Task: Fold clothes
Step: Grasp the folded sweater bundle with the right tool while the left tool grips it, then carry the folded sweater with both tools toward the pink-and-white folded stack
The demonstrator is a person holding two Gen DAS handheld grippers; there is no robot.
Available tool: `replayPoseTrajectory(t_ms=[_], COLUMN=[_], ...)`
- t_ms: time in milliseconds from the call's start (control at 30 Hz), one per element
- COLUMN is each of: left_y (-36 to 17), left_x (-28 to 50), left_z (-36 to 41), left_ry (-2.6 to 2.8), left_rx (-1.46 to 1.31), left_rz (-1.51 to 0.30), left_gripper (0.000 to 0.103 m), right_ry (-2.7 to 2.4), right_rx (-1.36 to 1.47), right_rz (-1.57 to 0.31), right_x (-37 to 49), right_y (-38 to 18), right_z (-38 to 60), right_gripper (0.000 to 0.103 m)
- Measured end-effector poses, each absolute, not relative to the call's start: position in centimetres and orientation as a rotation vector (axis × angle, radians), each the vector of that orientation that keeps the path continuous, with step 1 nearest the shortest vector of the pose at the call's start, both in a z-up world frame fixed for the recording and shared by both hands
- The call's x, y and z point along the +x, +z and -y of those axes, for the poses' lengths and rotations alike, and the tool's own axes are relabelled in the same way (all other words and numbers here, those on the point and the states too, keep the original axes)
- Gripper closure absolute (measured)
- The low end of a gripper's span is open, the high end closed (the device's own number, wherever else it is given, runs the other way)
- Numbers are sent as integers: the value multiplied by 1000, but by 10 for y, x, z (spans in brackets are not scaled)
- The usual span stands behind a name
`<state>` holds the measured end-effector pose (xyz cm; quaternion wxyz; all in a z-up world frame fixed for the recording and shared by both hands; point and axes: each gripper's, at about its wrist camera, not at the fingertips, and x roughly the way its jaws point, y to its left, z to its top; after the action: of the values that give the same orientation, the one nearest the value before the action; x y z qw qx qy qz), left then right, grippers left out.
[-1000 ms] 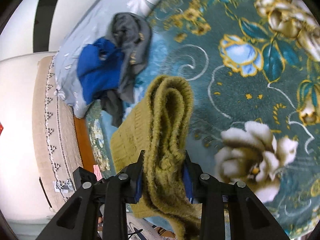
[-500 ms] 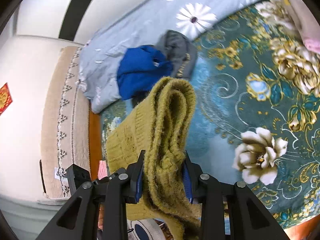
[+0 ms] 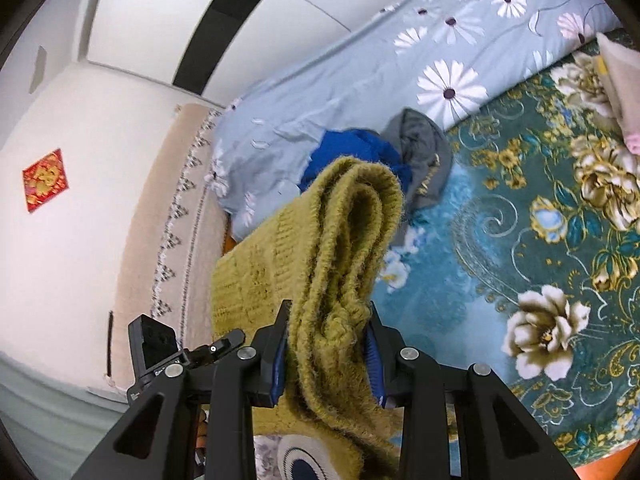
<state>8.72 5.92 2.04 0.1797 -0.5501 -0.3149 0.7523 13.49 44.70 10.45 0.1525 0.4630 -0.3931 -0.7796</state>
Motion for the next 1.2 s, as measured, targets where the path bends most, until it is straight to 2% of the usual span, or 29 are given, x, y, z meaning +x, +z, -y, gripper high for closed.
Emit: replayPoseTrajectory(t_ms=[200, 400, 633, 767, 1200], left_y=[62, 82, 100, 100, 103], left_x=[66, 45, 50, 55, 37], left_z=[-85, -132, -185, -213, -312], left_ry=[2112, 2021, 1940, 1895, 1835], left_rx=[-1484, -1422, -1363, -1360, -1385], left_rz=[761, 692, 646, 624, 531], left_gripper=[76, 76, 76, 76, 76], right_ry=[-2328, -2465, -2549, -2604, -2640], right_rx=[1221, 1133, 1132, 1135, 1099], right_rz=[1167, 1217, 1323, 1323, 1444], right_x=[150, 176, 220, 238, 257], right_y=[142, 174, 179, 189, 178], right_z=[-469, -502, -544, -564, -653], right_gripper=[69, 69, 69, 69, 69])
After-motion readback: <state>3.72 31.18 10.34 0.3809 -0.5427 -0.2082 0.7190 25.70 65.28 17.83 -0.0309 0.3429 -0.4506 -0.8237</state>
